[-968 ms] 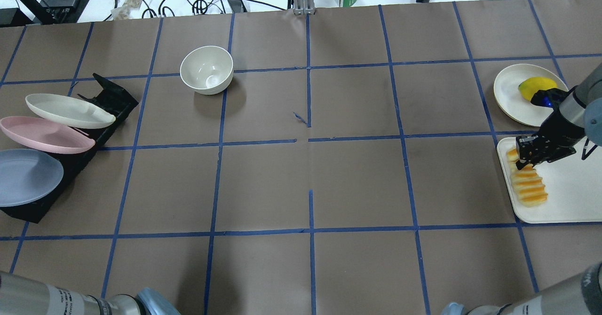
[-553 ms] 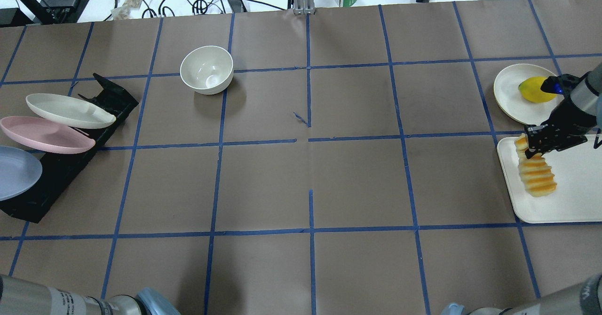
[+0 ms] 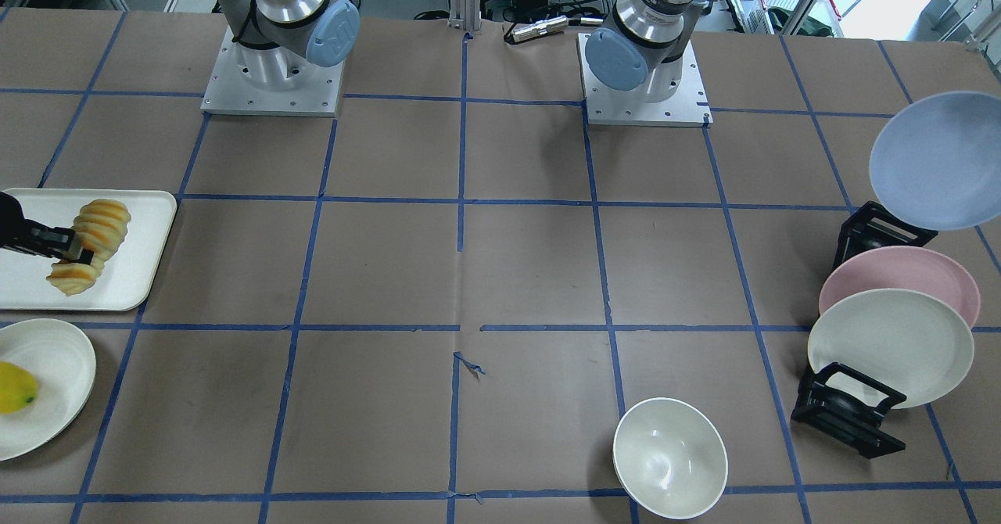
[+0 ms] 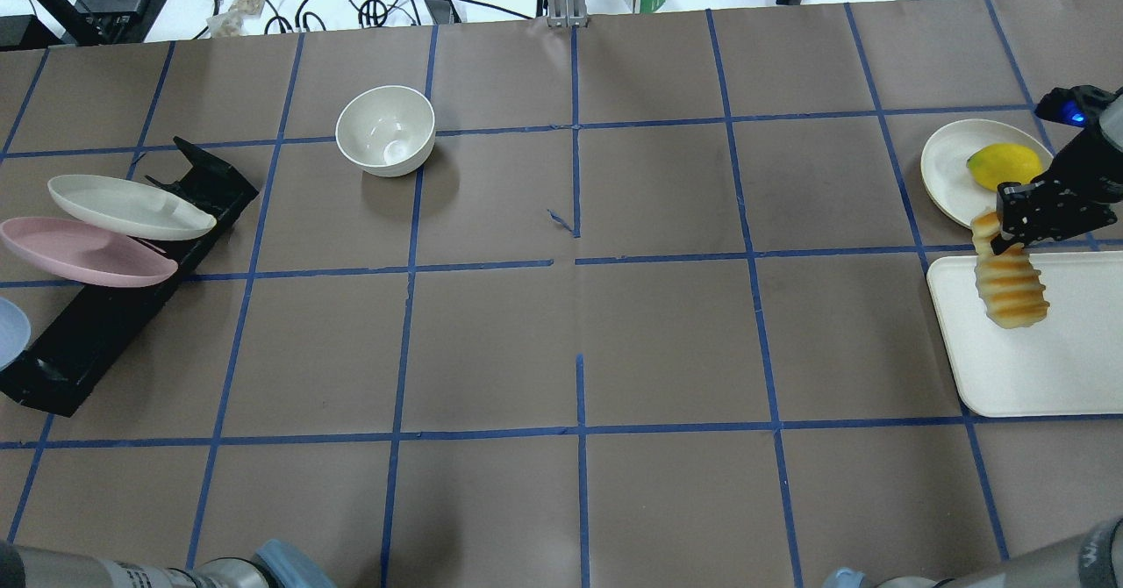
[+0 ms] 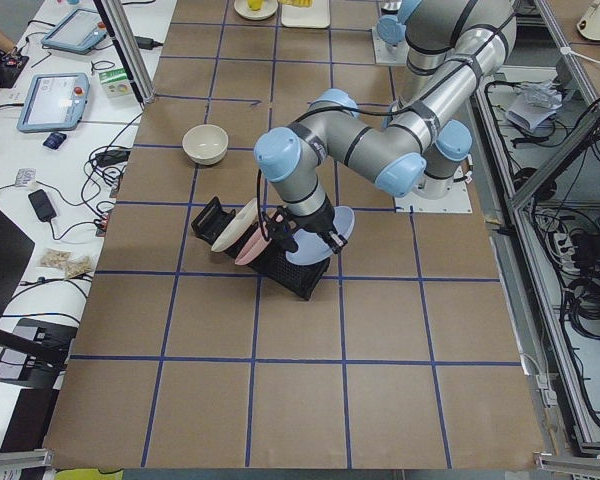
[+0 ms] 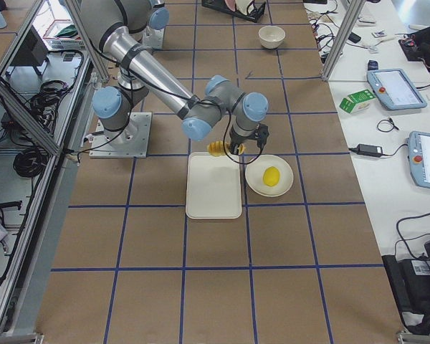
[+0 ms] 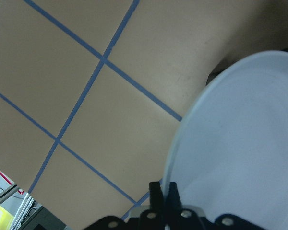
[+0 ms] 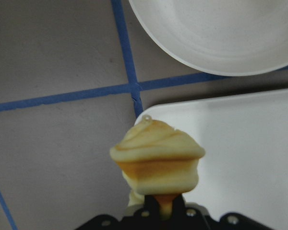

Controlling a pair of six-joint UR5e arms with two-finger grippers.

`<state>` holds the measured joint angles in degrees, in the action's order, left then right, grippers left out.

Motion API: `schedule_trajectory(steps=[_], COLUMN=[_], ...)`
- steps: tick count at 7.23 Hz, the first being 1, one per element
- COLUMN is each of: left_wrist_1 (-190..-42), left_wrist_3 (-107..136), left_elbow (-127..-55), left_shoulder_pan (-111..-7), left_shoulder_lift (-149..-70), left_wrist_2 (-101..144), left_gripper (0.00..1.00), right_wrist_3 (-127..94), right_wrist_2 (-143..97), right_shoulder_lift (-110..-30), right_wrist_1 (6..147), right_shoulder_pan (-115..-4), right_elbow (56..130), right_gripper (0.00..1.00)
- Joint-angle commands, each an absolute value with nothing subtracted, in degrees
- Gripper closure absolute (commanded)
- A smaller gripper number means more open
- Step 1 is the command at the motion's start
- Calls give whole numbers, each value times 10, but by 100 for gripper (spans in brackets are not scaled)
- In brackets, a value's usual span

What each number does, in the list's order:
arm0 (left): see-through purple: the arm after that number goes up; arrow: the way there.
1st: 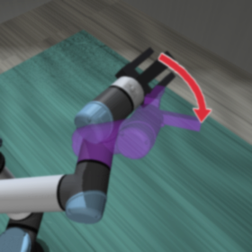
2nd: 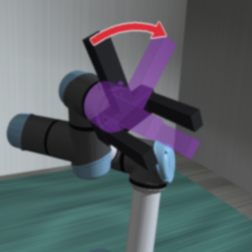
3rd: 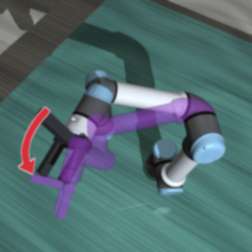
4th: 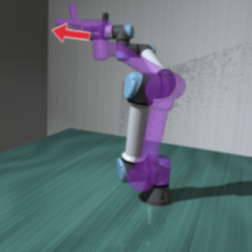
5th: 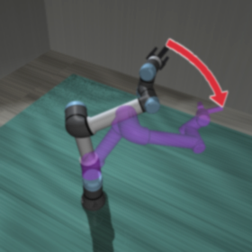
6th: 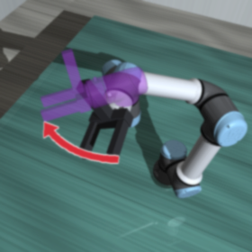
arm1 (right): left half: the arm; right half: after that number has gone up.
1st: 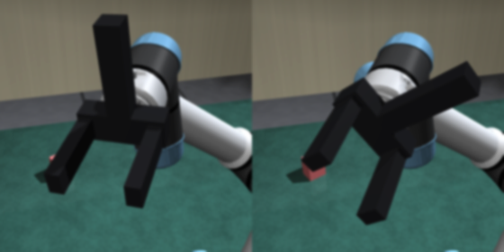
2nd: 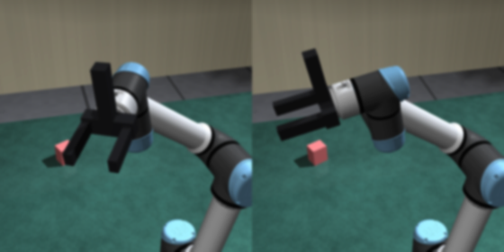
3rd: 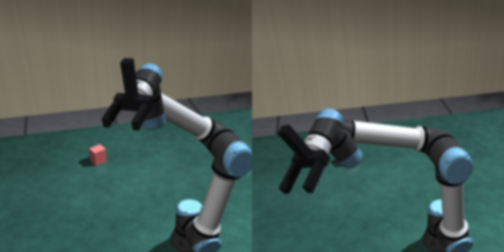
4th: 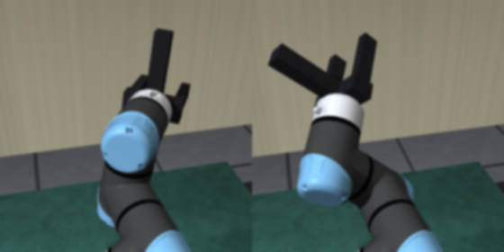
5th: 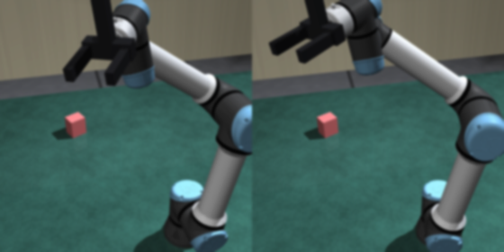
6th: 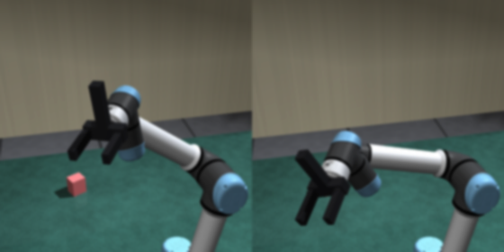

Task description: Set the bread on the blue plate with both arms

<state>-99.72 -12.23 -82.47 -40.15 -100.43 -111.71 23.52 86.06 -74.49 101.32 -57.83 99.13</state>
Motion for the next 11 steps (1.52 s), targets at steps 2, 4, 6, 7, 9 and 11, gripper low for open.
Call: schedule_trajectory(steps=[2, 4, 6, 7, 9, 11], left_wrist_1=[-1111, -1135, -991, -891, -726, -553], left_wrist_3=[-106, -76, -59, -29, 45, 120], left_elbow=[-830, -867, -957, -1001, -1057, -1098], left_shoulder_pan=[-545, -648, -761, -797, -896, -959], left_shoulder_lift=[-931, -932, -955, -968, -1011, -1084], left_wrist_2=[-1060, -963, -884, -835, -683, -679], left_gripper=[100, 100, 100, 100, 100, 100], right_wrist_3=[143, 121, 86, 82, 42, -65], right_wrist_2=[857, 849, 769, 772, 778, 781], right_shoulder_lift=[-749, -748, -744, -743, -730, -707], right_wrist_1=[945, 946, 954, 974, 1027, 1051], right_shoulder_pan=[-653, -685, -709, -726, -783, -861], right_elbow=[931, 926, 926, 927, 925, 905], right_gripper=[100, 100, 100, 100, 100, 100])
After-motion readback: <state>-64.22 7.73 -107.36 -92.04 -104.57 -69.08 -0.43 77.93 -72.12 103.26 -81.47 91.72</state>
